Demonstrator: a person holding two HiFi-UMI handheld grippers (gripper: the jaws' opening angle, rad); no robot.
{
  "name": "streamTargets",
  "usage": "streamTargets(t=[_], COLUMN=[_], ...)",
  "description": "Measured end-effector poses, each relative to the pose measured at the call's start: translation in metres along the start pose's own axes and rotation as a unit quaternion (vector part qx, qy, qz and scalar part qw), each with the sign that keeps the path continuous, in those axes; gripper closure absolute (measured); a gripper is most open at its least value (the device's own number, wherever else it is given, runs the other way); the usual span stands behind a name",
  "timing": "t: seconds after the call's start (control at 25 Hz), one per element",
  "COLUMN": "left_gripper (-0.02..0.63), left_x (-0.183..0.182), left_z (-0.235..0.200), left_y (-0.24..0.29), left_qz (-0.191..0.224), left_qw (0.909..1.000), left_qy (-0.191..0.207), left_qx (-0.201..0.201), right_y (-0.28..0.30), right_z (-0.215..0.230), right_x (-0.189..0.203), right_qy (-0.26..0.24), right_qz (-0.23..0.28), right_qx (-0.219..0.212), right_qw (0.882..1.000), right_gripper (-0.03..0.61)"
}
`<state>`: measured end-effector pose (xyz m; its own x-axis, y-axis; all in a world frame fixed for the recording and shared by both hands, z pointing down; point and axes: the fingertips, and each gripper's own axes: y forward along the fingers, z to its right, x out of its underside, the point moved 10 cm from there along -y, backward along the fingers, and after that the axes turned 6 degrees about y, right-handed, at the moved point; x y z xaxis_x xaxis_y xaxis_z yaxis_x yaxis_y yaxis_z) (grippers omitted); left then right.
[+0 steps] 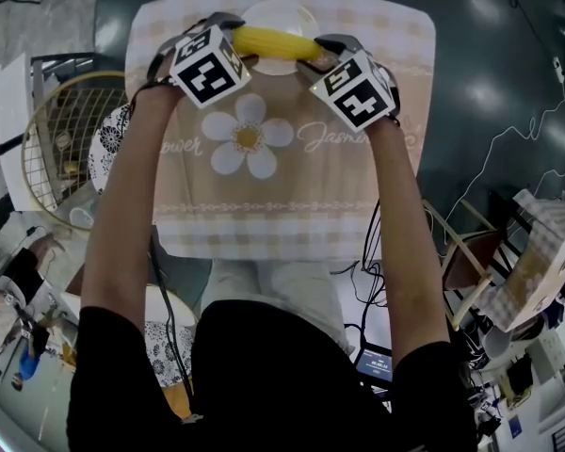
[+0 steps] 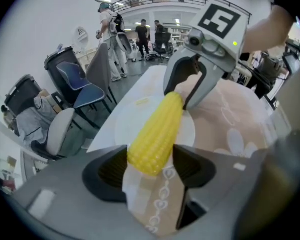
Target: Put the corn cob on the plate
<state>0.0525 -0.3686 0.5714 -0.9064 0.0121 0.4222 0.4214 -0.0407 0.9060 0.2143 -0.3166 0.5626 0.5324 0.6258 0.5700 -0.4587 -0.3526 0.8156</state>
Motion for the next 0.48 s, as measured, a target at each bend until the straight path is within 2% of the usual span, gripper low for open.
streamTargets(t=[0.36, 0.48], left_gripper=[0.351, 0.39], left_x=[0.002, 0.001], left_z=[0.006, 0.011], left_y=[-0.018, -0.035], left_qz=[0.002, 0.011], left_qw=[0.9998, 0.9994], left_qy=[0.007, 0.002], left_qx=[-0.02, -0.031], right_y=[-0.022, -0.034], right_z=[-0.002, -0.012], right_x=[-0.001, -0.004], right_qy=[0.028, 0.04], right_qz=[0.033, 0.043], right_qx=[0.005, 0.007], right_qw=[0.999, 0.998], right_gripper=[0.374, 0.382])
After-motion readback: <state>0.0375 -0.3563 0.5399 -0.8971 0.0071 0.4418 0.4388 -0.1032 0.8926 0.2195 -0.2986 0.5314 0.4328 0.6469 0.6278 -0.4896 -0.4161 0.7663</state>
